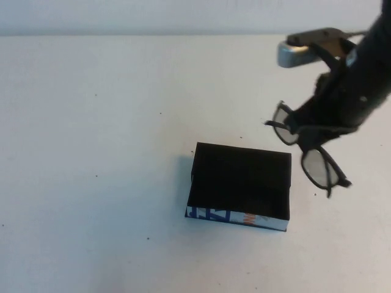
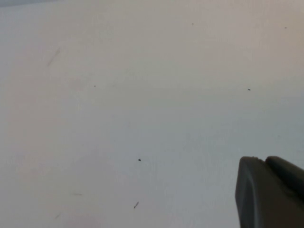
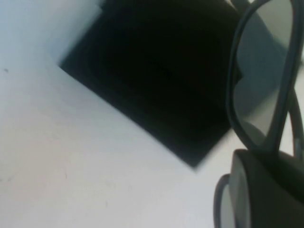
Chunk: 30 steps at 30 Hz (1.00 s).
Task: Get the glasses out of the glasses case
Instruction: Place the glasses on the table
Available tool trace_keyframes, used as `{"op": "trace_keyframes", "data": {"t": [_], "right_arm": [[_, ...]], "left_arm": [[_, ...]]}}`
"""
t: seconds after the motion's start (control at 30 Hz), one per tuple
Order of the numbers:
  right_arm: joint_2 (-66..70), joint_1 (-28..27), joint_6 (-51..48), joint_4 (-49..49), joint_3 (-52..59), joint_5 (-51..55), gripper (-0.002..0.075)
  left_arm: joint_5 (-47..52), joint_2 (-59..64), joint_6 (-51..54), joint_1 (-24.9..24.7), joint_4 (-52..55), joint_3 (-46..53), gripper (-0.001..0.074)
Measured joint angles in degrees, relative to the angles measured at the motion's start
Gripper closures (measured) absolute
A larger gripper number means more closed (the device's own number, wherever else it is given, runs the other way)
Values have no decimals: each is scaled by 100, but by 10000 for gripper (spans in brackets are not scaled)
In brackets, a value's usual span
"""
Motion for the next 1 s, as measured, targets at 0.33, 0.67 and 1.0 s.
{"op": "trace_keyframes", "data": {"t": [0.33,0.67,1.0], "right_arm": [[-1258,-1347,827,90,3493,-1739,715],[-919,-1365,738,194,3918,-2604,709],[-680,-1365,348,377,3918,-2818,645]], "left_arm": [[0,0,0,0,0,0,739],[0,0,0,0,0,0,739],[0,0,0,0,0,0,739]]}}
